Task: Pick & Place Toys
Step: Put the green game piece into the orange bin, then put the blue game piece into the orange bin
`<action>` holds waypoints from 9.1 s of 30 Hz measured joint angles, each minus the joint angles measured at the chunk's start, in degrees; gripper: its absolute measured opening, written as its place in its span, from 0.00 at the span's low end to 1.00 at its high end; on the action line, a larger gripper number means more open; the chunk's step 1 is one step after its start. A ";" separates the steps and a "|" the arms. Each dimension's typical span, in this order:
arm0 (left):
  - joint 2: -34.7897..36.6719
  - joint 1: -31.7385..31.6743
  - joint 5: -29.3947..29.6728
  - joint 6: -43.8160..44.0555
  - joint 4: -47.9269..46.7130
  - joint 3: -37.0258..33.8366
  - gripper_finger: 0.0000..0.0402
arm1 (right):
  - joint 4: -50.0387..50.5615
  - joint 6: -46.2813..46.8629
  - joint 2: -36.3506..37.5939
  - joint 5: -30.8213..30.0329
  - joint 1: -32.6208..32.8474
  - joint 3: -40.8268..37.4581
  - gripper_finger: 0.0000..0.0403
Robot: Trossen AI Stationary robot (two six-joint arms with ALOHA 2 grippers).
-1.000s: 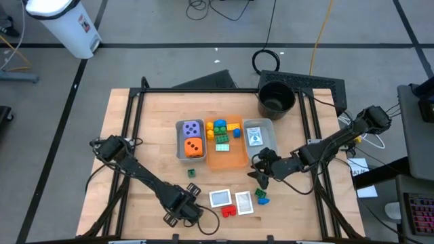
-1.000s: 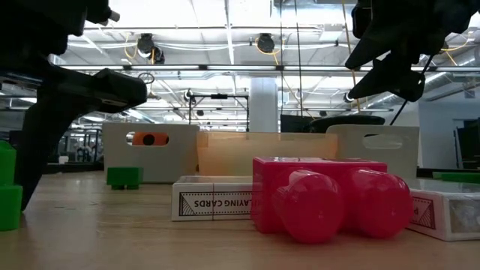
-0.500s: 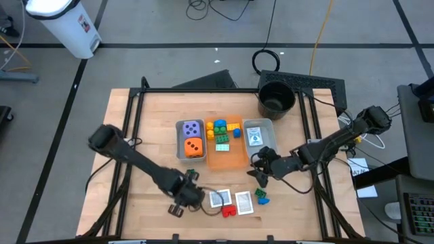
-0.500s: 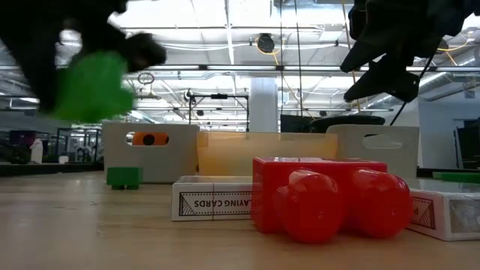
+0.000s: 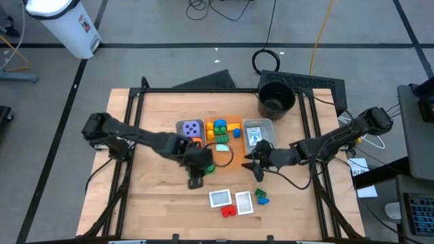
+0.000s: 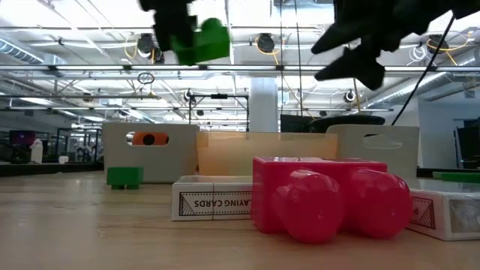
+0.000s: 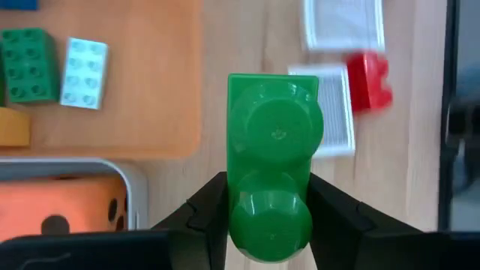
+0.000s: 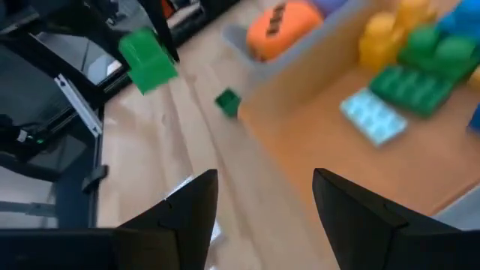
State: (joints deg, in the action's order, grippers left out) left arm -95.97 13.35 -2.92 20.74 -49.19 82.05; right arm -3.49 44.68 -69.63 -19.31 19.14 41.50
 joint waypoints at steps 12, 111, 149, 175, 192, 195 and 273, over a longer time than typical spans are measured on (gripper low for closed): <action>-14.41 -9.48 -1.67 31.56 0.00 15.38 0.33 | 19.55 -23.83 22.44 -1.74 -7.85 0.00 0.50; -26.66 -17.47 1.49 72.91 -10.95 14.92 0.39 | 28.00 -31.02 31.96 1.60 -13.90 -4.31 0.49; -26.58 -18.80 0.14 72.97 -10.67 14.96 0.46 | 27.48 -31.03 31.96 1.62 -13.90 -4.33 0.49; -22.77 -20.88 -6.95 65.19 -11.90 15.01 0.45 | 25.80 -33.48 31.94 1.57 -13.91 -4.37 0.49; -12.39 -18.95 0.50 40.95 24.70 14.98 0.45 | 24.74 -34.05 31.96 1.57 -13.93 -4.37 0.49; -9.66 -17.39 -1.74 33.46 32.78 14.98 0.45 | 24.81 -33.90 31.98 1.57 -13.93 -4.37 0.49; 5.97 6.60 -4.39 1.76 0.95 14.96 0.45 | 35.59 11.77 -23.10 8.90 24.00 17.68 0.49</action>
State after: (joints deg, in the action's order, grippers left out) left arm -90.00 19.94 -7.31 22.49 -48.24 97.01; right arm 32.10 56.45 -92.73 -10.41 43.13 59.18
